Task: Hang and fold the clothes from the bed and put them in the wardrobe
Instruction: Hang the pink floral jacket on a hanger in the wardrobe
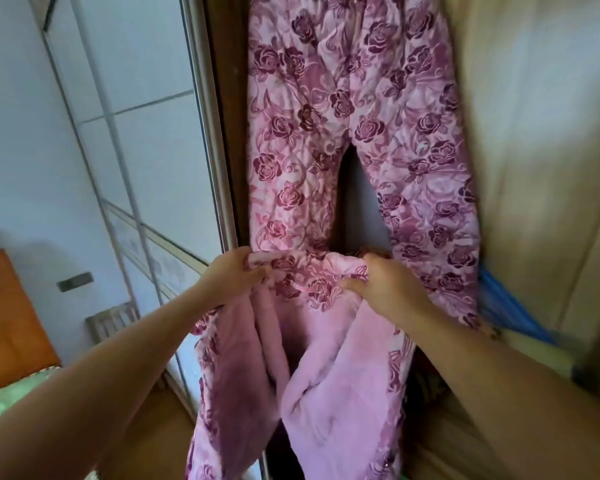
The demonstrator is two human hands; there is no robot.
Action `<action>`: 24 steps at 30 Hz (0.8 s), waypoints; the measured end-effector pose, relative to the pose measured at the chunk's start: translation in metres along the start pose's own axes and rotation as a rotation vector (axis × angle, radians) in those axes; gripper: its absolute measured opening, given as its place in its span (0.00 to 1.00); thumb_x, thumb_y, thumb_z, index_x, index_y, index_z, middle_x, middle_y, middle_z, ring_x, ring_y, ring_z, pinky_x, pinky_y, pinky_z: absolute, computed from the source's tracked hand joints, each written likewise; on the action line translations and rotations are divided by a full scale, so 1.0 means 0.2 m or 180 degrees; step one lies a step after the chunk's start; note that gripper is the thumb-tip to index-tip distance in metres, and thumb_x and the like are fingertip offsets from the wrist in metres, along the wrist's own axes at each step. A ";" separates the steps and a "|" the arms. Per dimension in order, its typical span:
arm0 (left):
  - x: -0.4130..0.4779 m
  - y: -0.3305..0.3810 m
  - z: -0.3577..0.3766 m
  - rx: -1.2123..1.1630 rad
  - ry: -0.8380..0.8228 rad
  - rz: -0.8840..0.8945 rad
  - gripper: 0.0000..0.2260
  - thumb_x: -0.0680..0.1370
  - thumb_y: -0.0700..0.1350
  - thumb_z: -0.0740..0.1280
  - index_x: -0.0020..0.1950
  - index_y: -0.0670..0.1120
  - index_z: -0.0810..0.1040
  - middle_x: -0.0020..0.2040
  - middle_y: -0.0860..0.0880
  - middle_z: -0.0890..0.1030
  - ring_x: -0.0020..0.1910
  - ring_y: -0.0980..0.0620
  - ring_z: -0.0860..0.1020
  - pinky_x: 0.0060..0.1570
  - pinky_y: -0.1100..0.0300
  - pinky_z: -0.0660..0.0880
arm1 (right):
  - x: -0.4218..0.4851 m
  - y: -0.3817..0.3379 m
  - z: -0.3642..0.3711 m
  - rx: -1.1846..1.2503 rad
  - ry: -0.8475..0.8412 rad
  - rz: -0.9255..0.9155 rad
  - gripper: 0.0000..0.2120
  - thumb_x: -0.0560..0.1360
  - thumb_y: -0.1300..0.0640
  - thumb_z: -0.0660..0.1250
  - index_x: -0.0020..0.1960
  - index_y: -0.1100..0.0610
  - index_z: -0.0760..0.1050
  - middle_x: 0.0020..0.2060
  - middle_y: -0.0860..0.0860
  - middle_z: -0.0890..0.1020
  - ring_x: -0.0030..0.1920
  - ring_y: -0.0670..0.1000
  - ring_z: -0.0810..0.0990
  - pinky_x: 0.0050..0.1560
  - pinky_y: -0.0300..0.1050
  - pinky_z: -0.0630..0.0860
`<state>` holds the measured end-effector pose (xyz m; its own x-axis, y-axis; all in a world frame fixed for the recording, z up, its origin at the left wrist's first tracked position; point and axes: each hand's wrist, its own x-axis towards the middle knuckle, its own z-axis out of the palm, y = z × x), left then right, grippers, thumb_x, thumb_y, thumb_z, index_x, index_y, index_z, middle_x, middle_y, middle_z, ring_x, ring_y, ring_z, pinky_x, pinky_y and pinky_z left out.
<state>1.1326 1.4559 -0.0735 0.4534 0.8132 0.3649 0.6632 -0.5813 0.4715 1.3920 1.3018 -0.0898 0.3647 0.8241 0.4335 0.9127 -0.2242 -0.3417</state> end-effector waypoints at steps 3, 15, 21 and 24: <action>0.15 0.07 0.06 -0.0044 -0.0180 0.0209 0.09 0.76 0.55 0.70 0.44 0.51 0.76 0.40 0.53 0.81 0.40 0.51 0.80 0.37 0.57 0.72 | 0.01 0.08 -0.07 -0.0217 0.0060 0.0166 0.29 0.73 0.32 0.68 0.60 0.55 0.75 0.54 0.57 0.83 0.55 0.61 0.81 0.46 0.51 0.73; 0.55 0.64 -0.07 -0.0223 -0.0065 0.1121 0.13 0.76 0.54 0.73 0.39 0.55 0.71 0.36 0.55 0.76 0.40 0.48 0.76 0.39 0.56 0.66 | 0.10 0.25 -0.60 -0.0366 0.0817 0.0669 0.24 0.75 0.37 0.70 0.60 0.55 0.76 0.53 0.58 0.84 0.52 0.62 0.82 0.43 0.48 0.74; 0.80 0.90 -0.13 -0.0227 -0.0071 0.1639 0.11 0.78 0.56 0.71 0.46 0.50 0.75 0.39 0.52 0.78 0.41 0.49 0.77 0.37 0.56 0.68 | 0.20 0.36 -0.88 -0.0504 0.1169 0.0963 0.21 0.73 0.36 0.71 0.52 0.53 0.77 0.50 0.56 0.84 0.49 0.60 0.82 0.46 0.49 0.78; 0.96 0.99 -0.14 -0.0354 -0.0003 0.1789 0.14 0.78 0.55 0.72 0.39 0.52 0.70 0.35 0.56 0.74 0.36 0.52 0.74 0.33 0.58 0.65 | 0.29 0.39 -0.99 -0.0816 0.1302 0.0999 0.22 0.74 0.35 0.70 0.50 0.54 0.75 0.48 0.57 0.84 0.47 0.60 0.81 0.42 0.48 0.76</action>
<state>1.3339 1.4974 0.1129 0.7189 0.3783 0.5832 0.2533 -0.9238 0.2870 1.5211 1.2287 0.0732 0.6205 0.4408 0.6486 0.7461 -0.5866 -0.3151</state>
